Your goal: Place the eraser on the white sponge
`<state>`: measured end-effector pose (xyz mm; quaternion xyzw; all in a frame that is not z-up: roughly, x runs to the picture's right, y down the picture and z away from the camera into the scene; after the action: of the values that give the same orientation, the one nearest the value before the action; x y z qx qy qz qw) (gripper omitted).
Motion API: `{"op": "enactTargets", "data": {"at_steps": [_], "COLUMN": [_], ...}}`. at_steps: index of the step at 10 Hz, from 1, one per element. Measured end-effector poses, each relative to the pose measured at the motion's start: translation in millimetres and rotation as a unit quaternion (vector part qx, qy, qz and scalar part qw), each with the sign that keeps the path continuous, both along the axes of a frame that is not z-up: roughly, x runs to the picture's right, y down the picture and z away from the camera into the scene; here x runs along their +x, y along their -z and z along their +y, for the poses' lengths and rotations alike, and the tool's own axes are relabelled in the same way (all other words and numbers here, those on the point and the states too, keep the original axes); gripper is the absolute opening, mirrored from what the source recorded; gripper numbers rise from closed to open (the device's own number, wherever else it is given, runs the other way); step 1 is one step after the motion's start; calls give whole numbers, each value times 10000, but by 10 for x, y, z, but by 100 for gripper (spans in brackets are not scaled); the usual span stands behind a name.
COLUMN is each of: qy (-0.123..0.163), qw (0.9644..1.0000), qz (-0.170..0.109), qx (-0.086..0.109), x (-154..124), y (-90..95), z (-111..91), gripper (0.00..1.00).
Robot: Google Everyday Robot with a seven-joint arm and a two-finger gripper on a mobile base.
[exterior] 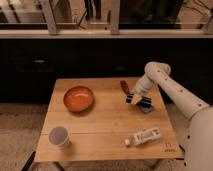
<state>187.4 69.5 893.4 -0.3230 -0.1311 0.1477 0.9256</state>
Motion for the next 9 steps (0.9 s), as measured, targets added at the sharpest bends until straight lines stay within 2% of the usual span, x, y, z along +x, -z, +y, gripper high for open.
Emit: {"op": "enactTargets", "data": {"at_steps": [2,5,9], "qy": [-45,-84,-140], "qw": [10000,9999,9997], "qz": [39,85,162], "qx": [21,53,100], "x": [31,77,141], "y": [-6,-15,-28], "z": [15,43,46], "gripper": [0,9,47]}}
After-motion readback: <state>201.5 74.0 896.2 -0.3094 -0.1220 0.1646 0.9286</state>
